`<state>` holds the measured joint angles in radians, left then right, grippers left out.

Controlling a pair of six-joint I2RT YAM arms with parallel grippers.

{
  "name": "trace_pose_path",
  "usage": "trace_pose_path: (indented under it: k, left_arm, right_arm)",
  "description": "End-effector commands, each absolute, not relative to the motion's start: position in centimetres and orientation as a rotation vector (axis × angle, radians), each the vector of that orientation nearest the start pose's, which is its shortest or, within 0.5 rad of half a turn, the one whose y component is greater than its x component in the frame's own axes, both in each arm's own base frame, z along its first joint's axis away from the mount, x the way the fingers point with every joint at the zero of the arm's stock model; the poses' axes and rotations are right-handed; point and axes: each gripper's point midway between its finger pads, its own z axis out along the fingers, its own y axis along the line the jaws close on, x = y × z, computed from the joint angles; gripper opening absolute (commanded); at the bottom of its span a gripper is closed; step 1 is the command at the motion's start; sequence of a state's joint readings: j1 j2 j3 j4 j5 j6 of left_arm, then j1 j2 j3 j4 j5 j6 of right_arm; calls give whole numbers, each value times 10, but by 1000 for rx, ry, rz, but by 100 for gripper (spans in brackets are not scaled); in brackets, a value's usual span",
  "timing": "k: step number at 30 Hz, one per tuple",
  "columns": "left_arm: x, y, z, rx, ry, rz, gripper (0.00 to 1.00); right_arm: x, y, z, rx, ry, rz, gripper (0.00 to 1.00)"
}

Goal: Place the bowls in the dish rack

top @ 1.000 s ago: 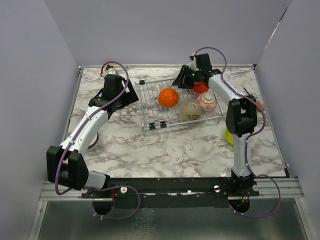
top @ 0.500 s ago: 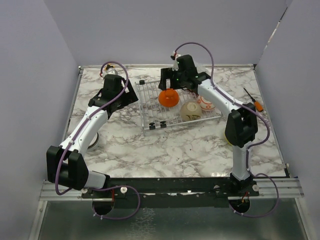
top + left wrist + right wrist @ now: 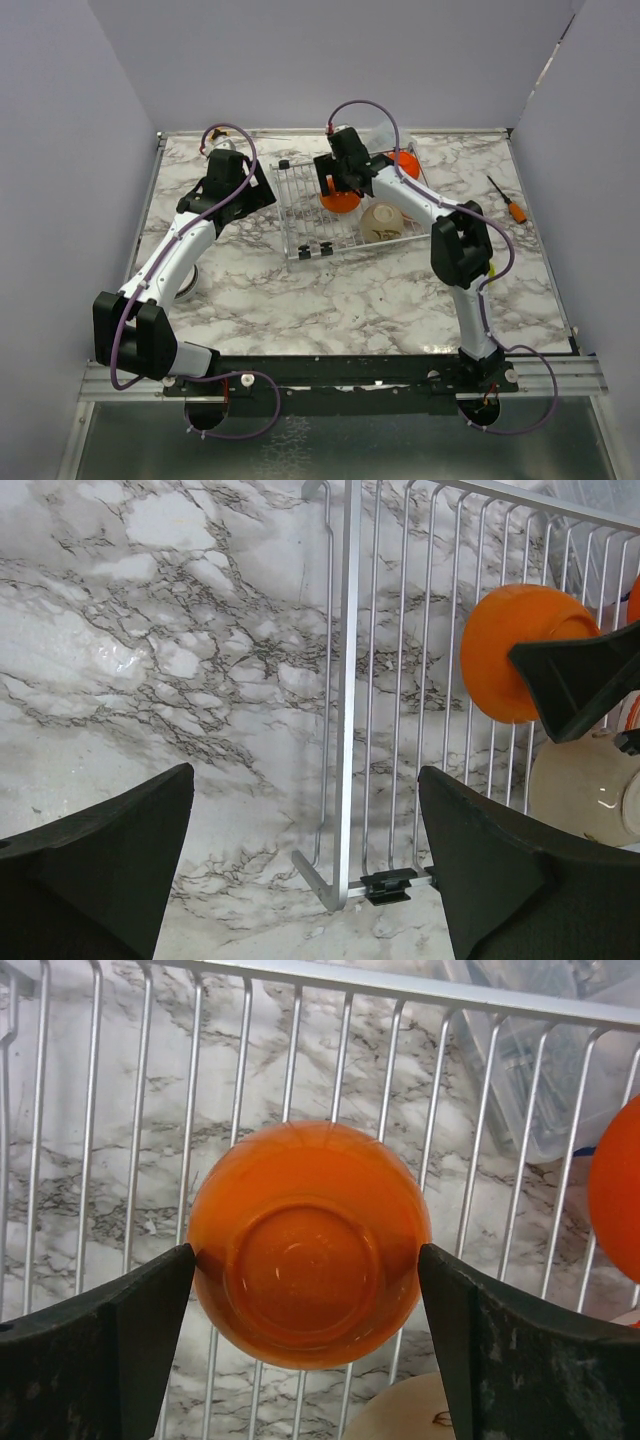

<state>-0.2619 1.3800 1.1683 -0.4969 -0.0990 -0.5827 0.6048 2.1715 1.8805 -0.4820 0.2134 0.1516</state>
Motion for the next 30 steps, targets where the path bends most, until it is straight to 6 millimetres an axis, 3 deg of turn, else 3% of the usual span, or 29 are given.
trace_pose_path:
  k: [1, 4, 8, 15, 20, 30]
  left_arm:
    - [380, -103, 195, -431, 2246, -323, 94]
    - [380, -104, 193, -433, 2251, -325, 94]
    - [380, -107, 192, -437, 2258, -345, 94]
    - [379, -115, 194, -414, 2272, -390, 94]
    - [375, -122, 195, -391, 2283, -440, 94]
    - [382, -128, 198, -364, 2249, -483, 94]
  right_arm:
    - [492, 278, 106, -381, 2327, -37, 88]
    - [489, 270, 103, -336, 2353, -78, 78]
    - [481, 254, 98, -295, 2369, -149, 71]
    - [473, 218, 97, -212, 2387, -300, 70]
    - [471, 203, 107, -211, 2379, -395, 70]
    - [466, 191, 102, -294, 2402, -483, 71]
